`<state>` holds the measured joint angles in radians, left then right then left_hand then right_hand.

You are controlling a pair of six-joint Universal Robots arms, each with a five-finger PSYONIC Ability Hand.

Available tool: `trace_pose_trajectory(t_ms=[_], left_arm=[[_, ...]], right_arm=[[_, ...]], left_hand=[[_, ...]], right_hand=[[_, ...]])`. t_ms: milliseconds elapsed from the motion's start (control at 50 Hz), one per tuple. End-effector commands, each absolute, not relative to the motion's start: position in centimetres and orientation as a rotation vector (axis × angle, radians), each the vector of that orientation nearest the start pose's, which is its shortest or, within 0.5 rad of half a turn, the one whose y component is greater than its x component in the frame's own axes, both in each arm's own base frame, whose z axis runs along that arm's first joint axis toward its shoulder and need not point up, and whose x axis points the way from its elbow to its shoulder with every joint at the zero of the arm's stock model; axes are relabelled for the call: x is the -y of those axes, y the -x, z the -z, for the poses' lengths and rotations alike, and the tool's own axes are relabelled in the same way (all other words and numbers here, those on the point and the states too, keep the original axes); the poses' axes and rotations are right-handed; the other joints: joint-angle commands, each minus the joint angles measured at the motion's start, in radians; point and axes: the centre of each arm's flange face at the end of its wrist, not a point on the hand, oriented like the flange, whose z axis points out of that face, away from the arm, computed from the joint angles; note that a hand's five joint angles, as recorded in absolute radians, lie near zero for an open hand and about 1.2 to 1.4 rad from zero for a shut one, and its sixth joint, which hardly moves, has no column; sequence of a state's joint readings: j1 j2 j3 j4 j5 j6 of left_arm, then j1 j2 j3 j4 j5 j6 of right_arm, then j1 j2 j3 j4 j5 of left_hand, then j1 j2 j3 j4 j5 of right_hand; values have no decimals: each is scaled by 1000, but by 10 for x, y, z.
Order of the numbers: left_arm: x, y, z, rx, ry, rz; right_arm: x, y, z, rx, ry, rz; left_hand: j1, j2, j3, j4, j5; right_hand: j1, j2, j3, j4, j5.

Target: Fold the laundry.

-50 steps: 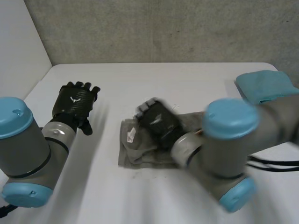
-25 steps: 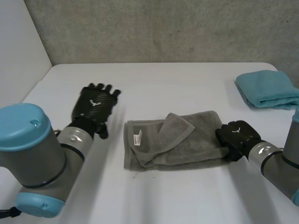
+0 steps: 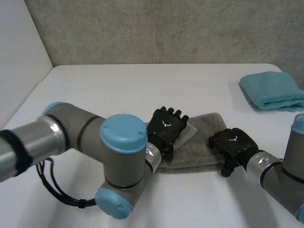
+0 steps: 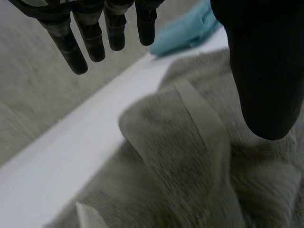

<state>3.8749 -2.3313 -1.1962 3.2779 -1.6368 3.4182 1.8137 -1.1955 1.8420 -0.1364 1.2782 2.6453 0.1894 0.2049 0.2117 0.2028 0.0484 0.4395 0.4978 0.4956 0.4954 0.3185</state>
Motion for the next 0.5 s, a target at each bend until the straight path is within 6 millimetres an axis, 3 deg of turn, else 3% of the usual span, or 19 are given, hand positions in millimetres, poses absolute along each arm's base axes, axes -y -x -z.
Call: trace_pose_trajectory(t_ms=[20,100,120,220,360,500], left_arm=[[210,410,-126,-2378,-1381,2008],[231,401,-124,-2365,-1216,1979],[245,389,-125,-2343,-1071,1947],[278,351,-129,-2267,-725,1838],[265,355,-124,-2329,-860,1831],[258,353,-128,-2339,-884,1830]], right_arm=[[250,-224,-133,-2326,1142,1564],[251,-223,-131,-2330,1141,1561],[251,-223,-132,-2328,1143,1563],[253,-222,-131,-2332,1159,1573],[252,-223,-129,-2325,1195,1580],[253,-222,-125,-2336,1191,1564]], left_hand=[[15,0,-7,2,-18],[53,38,31,40,20],[56,41,34,43,23],[68,53,46,55,35],[65,50,43,52,32],[56,41,34,43,23]], right_hand=[[174,115,118,118,120],[291,233,235,235,237],[318,259,261,262,264],[362,304,306,306,308],[429,371,373,373,376],[470,412,414,414,417]])
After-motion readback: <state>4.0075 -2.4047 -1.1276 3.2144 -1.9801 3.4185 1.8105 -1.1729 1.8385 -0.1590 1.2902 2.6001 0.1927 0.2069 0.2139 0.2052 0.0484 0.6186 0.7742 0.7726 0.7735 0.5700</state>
